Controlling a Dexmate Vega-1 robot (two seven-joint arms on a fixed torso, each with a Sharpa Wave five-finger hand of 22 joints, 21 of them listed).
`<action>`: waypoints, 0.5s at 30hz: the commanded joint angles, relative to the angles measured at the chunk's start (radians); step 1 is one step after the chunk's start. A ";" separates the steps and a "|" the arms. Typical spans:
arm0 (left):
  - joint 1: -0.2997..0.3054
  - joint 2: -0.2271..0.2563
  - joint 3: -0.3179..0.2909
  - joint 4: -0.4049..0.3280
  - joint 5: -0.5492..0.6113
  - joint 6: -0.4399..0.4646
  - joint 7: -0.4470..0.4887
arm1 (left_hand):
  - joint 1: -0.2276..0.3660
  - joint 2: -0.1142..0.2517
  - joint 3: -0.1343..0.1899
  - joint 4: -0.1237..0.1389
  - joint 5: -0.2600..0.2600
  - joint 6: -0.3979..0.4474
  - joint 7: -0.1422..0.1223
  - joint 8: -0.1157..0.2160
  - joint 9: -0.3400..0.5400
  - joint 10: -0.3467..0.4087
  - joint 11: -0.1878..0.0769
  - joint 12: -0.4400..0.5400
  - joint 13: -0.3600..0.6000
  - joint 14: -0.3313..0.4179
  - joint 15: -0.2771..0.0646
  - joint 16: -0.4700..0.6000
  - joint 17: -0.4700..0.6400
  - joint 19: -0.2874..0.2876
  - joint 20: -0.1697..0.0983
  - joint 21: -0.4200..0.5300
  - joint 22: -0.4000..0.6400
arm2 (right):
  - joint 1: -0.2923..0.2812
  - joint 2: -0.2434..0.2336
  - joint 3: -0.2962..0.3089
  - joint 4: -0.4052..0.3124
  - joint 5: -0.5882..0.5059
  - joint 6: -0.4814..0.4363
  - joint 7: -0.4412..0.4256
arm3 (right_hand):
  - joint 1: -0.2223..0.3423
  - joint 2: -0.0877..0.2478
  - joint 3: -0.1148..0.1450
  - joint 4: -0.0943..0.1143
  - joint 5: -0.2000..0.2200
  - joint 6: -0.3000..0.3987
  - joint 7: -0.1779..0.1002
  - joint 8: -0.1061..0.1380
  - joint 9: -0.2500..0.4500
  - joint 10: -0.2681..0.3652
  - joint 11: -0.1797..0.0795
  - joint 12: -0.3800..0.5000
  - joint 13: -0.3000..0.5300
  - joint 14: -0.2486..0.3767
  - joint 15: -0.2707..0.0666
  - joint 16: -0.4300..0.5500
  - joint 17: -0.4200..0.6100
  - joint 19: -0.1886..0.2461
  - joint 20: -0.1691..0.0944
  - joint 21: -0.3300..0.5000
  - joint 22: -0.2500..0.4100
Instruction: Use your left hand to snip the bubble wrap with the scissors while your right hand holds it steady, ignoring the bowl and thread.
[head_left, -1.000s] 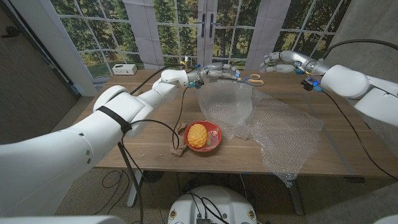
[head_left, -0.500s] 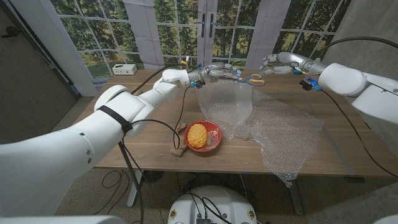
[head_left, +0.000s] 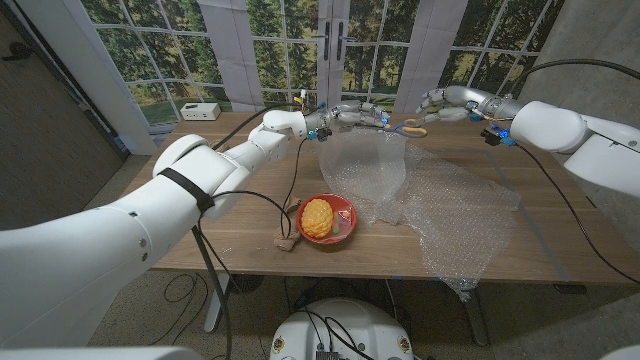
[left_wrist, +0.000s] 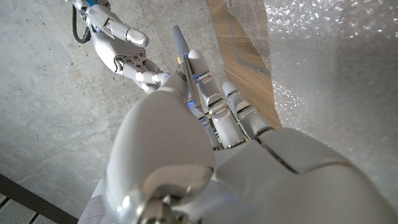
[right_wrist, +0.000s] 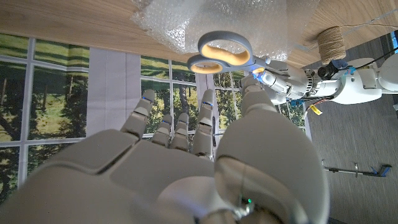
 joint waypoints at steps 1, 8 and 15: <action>-0.005 -0.004 0.008 0.001 0.004 0.008 0.002 | 0.007 0.003 -0.005 -0.002 0.004 0.007 -0.004 0.000 -0.001 0.011 -0.002 -0.004 0.002 0.006 -0.074 -0.002 0.002 0.008 -0.063 -0.003 0.005 | 0.045 0.015 -0.037 0.038 0.005 0.019 0.036 | 0.012 0.000 0.009 0.002 0.003 0.011 -0.017 0.005 0.007 0.001 -0.003 0.004 0.002 -0.009 -0.001 -0.003 0.003 -0.005 0.003 0.001 0.002; -0.005 -0.007 0.011 0.000 0.006 -0.001 -0.006 | 0.008 0.003 -0.006 -0.002 0.004 0.009 -0.005 0.001 -0.002 0.011 -0.002 -0.005 0.003 0.007 -0.074 -0.005 0.001 0.009 -0.065 -0.003 0.005 | 0.062 0.009 -0.049 0.044 -0.001 0.020 0.056 | 0.015 0.000 0.010 0.003 0.002 0.002 -0.017 0.001 0.010 0.006 -0.003 0.008 0.003 -0.012 -0.002 -0.003 0.003 -0.009 0.003 0.000 0.002; -0.005 -0.010 0.011 -0.001 0.004 -0.015 -0.018 | 0.008 0.002 -0.008 -0.002 0.004 0.012 -0.003 0.001 -0.004 0.012 -0.003 -0.007 0.004 0.009 -0.074 -0.007 0.001 0.009 -0.066 -0.005 0.005 | 0.053 -0.005 -0.043 0.038 0.009 0.007 0.061 | 0.017 0.000 0.010 0.005 0.001 0.006 -0.004 0.002 0.012 0.016 -0.002 0.013 0.004 -0.016 0.000 -0.003 0.003 -0.011 0.003 0.000 0.002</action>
